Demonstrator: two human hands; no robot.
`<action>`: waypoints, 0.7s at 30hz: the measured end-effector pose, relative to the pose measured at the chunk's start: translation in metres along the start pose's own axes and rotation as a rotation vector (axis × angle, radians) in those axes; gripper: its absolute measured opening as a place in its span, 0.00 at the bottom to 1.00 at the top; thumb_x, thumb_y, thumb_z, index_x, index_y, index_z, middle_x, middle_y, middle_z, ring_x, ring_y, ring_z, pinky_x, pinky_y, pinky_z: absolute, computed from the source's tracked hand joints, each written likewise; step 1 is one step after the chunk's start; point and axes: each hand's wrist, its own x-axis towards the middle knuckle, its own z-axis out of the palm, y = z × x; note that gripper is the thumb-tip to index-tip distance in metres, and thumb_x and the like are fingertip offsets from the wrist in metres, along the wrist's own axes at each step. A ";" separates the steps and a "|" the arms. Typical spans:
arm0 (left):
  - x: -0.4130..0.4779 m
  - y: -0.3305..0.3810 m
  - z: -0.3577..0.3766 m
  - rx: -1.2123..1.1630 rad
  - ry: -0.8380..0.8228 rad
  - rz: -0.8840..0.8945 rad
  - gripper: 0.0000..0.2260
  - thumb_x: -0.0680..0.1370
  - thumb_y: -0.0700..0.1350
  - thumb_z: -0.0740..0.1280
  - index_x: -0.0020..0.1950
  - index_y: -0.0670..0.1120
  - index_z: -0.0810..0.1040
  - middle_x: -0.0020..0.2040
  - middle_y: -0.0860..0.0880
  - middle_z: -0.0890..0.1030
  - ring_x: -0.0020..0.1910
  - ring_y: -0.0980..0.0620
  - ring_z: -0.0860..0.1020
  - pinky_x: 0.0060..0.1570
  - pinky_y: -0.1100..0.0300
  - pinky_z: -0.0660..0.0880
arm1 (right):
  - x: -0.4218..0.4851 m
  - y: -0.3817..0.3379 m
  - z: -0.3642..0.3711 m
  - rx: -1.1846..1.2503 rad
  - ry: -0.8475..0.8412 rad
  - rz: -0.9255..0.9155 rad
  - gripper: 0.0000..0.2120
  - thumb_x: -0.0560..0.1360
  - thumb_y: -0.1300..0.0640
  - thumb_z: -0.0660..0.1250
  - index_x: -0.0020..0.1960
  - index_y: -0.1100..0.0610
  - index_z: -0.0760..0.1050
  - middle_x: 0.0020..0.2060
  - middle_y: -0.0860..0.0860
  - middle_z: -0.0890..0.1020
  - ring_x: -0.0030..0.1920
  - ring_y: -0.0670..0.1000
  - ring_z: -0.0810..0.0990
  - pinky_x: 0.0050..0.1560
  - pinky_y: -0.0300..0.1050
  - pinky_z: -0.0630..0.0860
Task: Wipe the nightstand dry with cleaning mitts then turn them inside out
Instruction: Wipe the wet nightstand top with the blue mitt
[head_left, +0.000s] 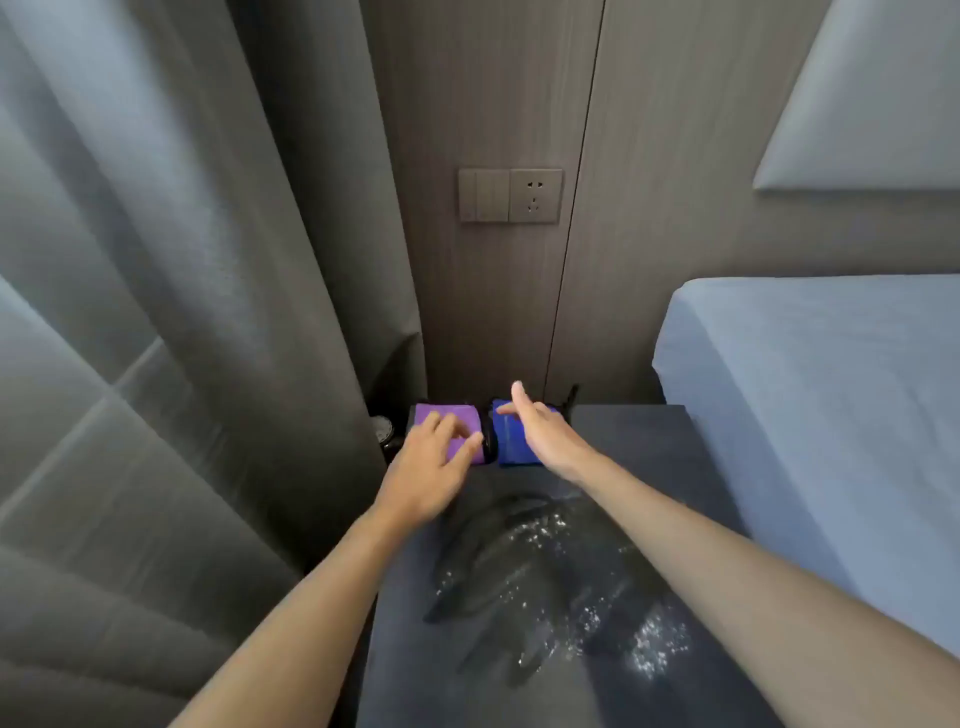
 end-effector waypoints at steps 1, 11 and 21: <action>-0.004 -0.012 0.006 0.136 -0.024 0.002 0.27 0.78 0.66 0.49 0.59 0.50 0.77 0.58 0.49 0.77 0.58 0.47 0.74 0.56 0.48 0.71 | 0.006 0.008 0.009 -0.147 0.014 -0.009 0.29 0.84 0.39 0.41 0.77 0.49 0.65 0.78 0.53 0.63 0.77 0.56 0.61 0.73 0.54 0.60; 0.019 -0.080 0.045 0.572 -0.168 0.081 0.31 0.77 0.64 0.32 0.81 0.60 0.45 0.81 0.55 0.39 0.79 0.50 0.35 0.77 0.47 0.36 | 0.079 0.062 0.059 -0.643 0.187 0.001 0.27 0.85 0.44 0.36 0.82 0.49 0.38 0.81 0.49 0.39 0.80 0.50 0.35 0.78 0.56 0.34; 0.026 -0.090 0.063 0.533 -0.095 0.054 0.31 0.77 0.67 0.33 0.80 0.61 0.45 0.81 0.54 0.38 0.79 0.53 0.36 0.78 0.49 0.39 | 0.084 0.077 0.054 -0.691 0.173 -0.069 0.26 0.85 0.45 0.39 0.81 0.43 0.38 0.81 0.47 0.39 0.80 0.48 0.35 0.78 0.57 0.35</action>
